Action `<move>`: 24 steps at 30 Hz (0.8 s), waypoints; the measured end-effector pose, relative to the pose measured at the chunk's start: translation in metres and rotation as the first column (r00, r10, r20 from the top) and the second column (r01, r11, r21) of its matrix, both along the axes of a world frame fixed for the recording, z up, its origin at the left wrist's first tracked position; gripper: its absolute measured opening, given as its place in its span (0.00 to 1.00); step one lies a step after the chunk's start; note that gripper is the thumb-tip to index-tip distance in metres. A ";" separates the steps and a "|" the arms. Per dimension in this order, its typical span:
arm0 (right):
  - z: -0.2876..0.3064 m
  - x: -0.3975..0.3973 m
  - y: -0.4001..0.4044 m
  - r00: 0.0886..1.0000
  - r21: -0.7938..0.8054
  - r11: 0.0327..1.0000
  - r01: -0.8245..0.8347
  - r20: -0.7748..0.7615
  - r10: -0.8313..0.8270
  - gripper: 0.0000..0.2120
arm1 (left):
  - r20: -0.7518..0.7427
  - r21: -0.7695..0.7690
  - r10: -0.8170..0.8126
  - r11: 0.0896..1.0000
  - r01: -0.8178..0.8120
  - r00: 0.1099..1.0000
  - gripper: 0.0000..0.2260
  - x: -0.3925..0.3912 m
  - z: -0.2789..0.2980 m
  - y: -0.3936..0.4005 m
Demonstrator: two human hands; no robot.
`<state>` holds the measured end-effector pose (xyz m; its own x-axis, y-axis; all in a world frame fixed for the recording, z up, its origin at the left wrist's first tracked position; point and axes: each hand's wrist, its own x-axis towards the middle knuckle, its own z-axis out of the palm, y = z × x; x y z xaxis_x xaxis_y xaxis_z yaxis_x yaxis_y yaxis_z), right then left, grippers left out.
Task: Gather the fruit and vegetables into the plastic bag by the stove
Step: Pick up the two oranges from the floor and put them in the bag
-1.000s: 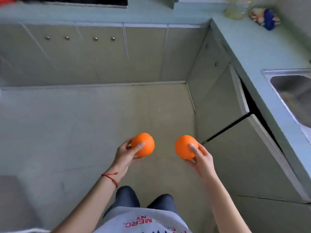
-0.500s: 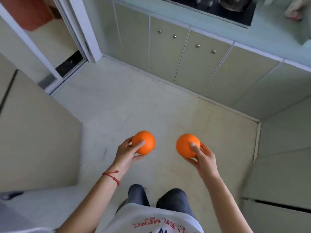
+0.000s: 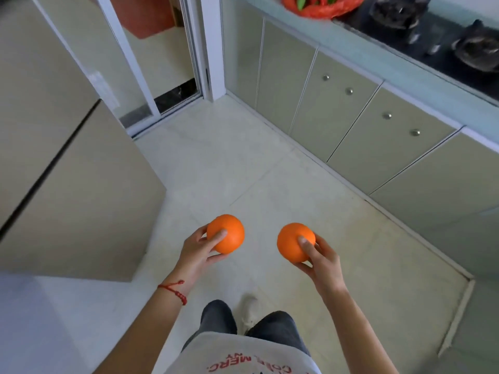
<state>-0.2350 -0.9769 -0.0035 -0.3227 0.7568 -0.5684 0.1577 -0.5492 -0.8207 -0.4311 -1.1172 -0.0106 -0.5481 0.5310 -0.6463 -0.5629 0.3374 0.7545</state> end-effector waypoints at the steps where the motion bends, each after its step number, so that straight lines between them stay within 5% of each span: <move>1: 0.001 -0.004 0.011 1.000 0.001 1.000 -0.013 0.004 0.013 0.19 | 0.011 0.006 0.009 1.000 -0.009 1.000 0.26 -0.003 0.000 0.008; 11: -0.002 -0.077 0.109 0.998 -0.033 0.997 -0.063 -0.020 0.062 0.18 | 0.018 0.039 0.061 0.997 -0.062 0.998 0.27 -0.062 -0.004 0.097; 24: -0.005 -0.251 0.285 0.996 -0.054 0.998 0.044 -0.070 -0.048 0.14 | -0.024 0.033 0.021 0.999 -0.020 0.999 0.28 -0.253 -0.003 0.277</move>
